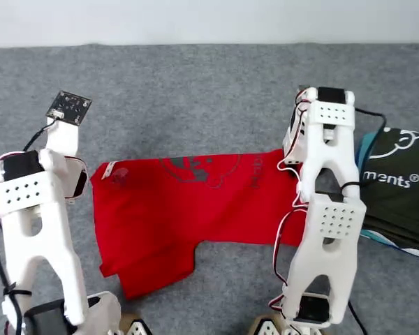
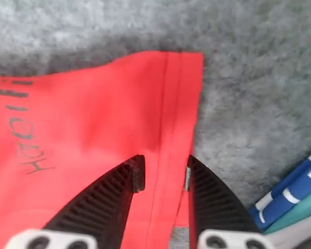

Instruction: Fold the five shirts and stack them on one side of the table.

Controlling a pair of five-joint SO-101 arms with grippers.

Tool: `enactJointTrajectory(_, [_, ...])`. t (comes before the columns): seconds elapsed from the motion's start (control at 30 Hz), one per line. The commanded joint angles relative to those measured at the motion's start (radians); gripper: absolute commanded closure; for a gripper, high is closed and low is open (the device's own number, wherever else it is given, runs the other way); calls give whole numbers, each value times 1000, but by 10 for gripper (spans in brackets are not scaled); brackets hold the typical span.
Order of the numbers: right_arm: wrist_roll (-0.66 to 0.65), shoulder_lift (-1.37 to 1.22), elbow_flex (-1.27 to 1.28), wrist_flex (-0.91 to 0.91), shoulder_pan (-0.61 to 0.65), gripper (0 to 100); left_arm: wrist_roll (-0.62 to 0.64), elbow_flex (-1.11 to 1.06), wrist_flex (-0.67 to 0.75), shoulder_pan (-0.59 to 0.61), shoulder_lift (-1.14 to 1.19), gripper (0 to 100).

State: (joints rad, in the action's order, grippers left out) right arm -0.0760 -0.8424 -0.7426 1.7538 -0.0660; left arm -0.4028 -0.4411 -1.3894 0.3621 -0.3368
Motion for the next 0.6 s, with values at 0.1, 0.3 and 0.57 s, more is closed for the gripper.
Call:
enactJointTrajectory(0.1, [25,-5,-3,42,-28,860,5,1,-8,5,-37,995])
enactJointTrajectory(0.3, [-8,-10,-3,41,2,939,5,1,-8,5,-37,995])
enactJointTrajectory(0.57, [-11,-12,-3,41,-2,978,5,1,-8,5,-37,995])
